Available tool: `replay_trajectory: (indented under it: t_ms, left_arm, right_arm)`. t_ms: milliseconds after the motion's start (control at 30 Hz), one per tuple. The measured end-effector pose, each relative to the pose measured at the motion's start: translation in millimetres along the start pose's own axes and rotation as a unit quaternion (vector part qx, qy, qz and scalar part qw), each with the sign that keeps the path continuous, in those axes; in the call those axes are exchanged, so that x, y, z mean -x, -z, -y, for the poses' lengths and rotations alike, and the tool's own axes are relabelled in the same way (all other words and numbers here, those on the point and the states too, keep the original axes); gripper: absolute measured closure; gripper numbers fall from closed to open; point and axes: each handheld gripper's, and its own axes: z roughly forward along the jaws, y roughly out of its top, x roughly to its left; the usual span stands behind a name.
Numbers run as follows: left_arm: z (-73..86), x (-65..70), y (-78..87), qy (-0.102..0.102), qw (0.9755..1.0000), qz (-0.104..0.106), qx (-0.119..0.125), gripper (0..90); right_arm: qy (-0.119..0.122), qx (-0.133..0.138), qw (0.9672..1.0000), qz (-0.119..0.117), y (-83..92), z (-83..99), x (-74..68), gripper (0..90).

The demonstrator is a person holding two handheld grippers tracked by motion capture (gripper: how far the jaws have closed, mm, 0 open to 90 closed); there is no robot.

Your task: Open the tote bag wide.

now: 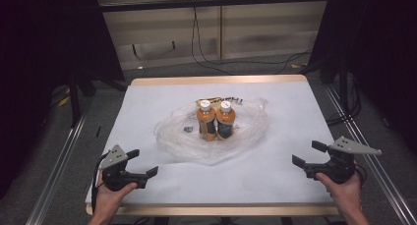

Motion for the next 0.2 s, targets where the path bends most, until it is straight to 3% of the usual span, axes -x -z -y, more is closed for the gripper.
replay_trajectory:
  t_ms: [100,200]
  left_arm:
    - [-0.1,-1.5,3.2,-0.001,1.0,0.003,0.005,4.9]
    - [1.8,-6.2,3.7,0.001,1.0,0.005,0.006,4.7]
  right_arm:
    - [-0.01,-0.011,0.9999,-0.004,3.5,6.9,3.1,5.0]
    - [-0.011,0.002,0.9999,0.0,6.8,7.4,5.0,4.9]
